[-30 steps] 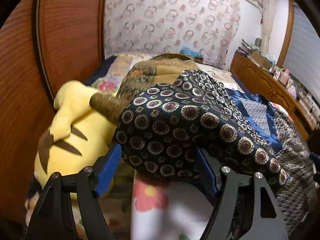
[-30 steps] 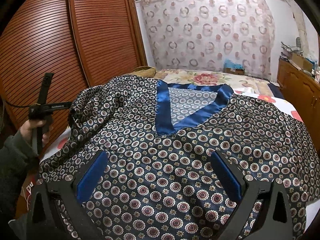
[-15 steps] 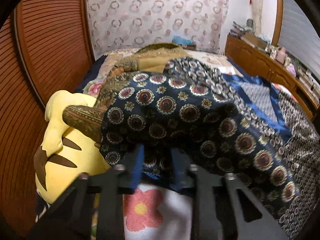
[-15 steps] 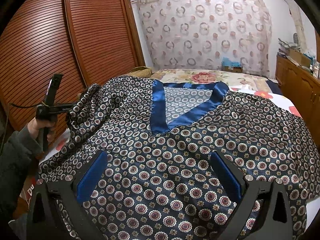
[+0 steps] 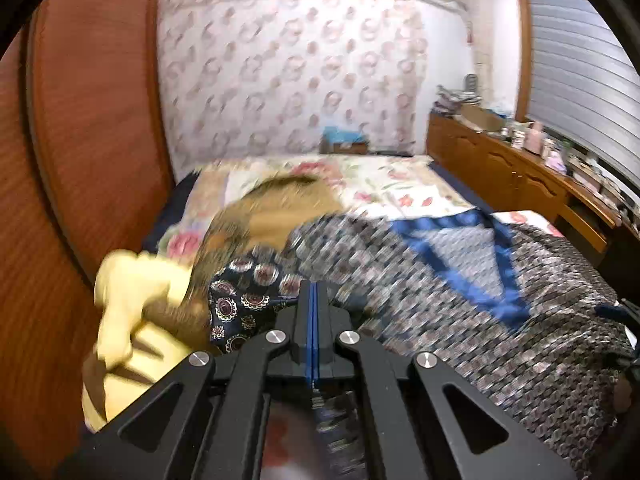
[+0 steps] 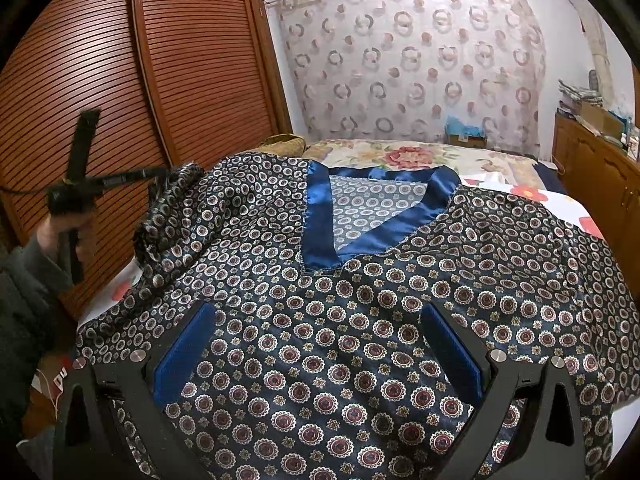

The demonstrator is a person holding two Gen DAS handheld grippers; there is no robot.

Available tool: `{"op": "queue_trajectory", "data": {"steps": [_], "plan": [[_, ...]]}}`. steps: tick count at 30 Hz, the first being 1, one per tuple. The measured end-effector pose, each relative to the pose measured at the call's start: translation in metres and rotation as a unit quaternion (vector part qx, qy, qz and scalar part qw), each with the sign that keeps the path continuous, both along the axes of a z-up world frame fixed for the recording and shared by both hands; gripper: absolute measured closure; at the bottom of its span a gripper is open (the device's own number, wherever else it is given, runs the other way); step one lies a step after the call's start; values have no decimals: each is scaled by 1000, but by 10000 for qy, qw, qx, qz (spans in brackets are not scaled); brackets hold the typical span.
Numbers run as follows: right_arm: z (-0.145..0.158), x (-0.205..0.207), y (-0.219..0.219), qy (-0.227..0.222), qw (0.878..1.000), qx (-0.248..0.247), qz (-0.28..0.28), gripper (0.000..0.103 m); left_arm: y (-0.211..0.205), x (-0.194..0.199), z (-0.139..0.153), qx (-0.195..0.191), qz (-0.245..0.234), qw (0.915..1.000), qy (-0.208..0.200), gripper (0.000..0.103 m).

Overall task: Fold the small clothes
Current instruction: 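Lift and fold the gripped side over toward the V-neck, then open the left tool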

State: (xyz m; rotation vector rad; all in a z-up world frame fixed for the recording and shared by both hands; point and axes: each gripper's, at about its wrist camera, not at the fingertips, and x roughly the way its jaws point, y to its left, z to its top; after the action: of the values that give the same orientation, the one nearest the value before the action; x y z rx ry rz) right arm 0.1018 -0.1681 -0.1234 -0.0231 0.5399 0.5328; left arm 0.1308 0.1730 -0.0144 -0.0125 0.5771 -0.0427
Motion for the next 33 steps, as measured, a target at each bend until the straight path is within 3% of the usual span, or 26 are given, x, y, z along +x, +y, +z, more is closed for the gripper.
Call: {"op": "queue_trajectory", "data": {"steps": [4,11,15,16,18,19,20,21,27,33], "plan": [[0,0,-3,1,10000,6,-21,1,-20,12,22,-43,-217,9997,-127,103],[4,0,-19,-84,9998,69,-163,1,-90,17,51,42,-1008,9947,-179,103],[3,2,-34,-73,9994,112,-311,1,-123,19,59,346,-1215,9919,-113,102],[4,3,-37,-74,9993,119,-341,1,-126,18,60,368,-1244,9915,-90,96],[4,3,-42,-83,9992,109,-381,1,-126,15,61,302,-1309,9909,-91,70],[4,4,-43,-87,9991,99,-398,1,-124,12,61,266,-1321,9908,-119,51],[4,4,-45,-90,9991,92,-411,1,-121,10,60,256,-1294,9912,-150,39],[5,5,-47,-88,9990,85,-420,1,-119,8,60,253,-1261,9916,-159,34],[10,15,-42,-88,9994,7,-326,1,-87,-5,37,160,-866,9961,-4,31],[22,33,-19,-38,9999,-7,137,18,-63,-10,3,99,-590,9978,289,30]]}}
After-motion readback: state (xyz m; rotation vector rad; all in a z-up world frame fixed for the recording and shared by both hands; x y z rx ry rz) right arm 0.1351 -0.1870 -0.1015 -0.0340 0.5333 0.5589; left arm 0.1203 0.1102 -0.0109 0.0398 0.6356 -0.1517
